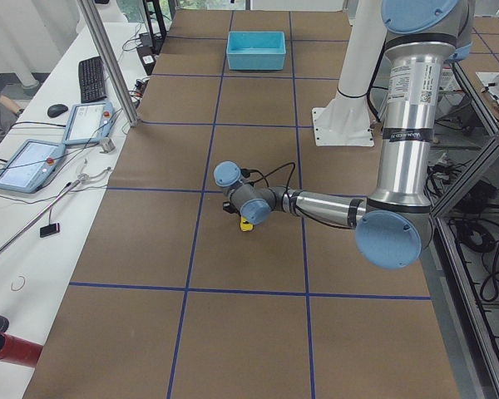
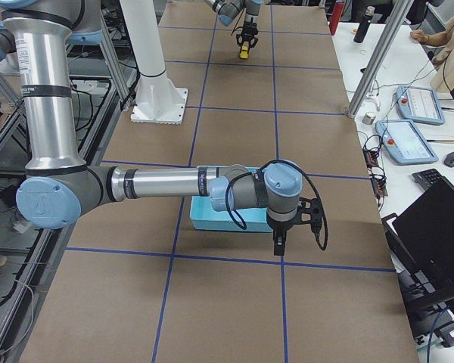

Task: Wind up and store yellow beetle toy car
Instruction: 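Drag the car farther back toward the robot with the left gripper, then lift the left gripper off, releasing the car to roll forward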

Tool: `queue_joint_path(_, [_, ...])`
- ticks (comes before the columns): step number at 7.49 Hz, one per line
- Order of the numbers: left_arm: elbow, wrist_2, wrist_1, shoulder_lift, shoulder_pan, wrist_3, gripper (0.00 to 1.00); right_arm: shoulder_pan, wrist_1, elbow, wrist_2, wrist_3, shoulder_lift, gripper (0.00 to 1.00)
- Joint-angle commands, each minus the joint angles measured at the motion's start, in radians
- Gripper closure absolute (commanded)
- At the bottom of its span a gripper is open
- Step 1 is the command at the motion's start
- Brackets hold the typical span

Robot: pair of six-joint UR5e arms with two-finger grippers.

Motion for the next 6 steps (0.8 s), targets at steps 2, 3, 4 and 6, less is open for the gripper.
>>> queue_joint_path(2, [0.018,-0.011,-0.009,0.025,-0.036,0.076,1.0,-0.002,0.0,0.001,0.0,0.0,0.0,0.0])
queue_joint_path(3, [0.037,-0.02,-0.013,0.029,-0.045,0.087,0.04,-0.002,0.0,0.001,0.0,0.001,0.0,0.0])
queue_joint_path(4, [0.045,-0.02,-0.048,0.048,-0.054,0.086,0.0,-0.004,0.0,0.001,0.0,0.0,0.0,0.0])
queue_joint_path(6, [0.044,-0.062,-0.047,0.046,-0.091,0.084,0.0,-0.004,0.0,0.001,0.0,0.001,0.0,0.0])
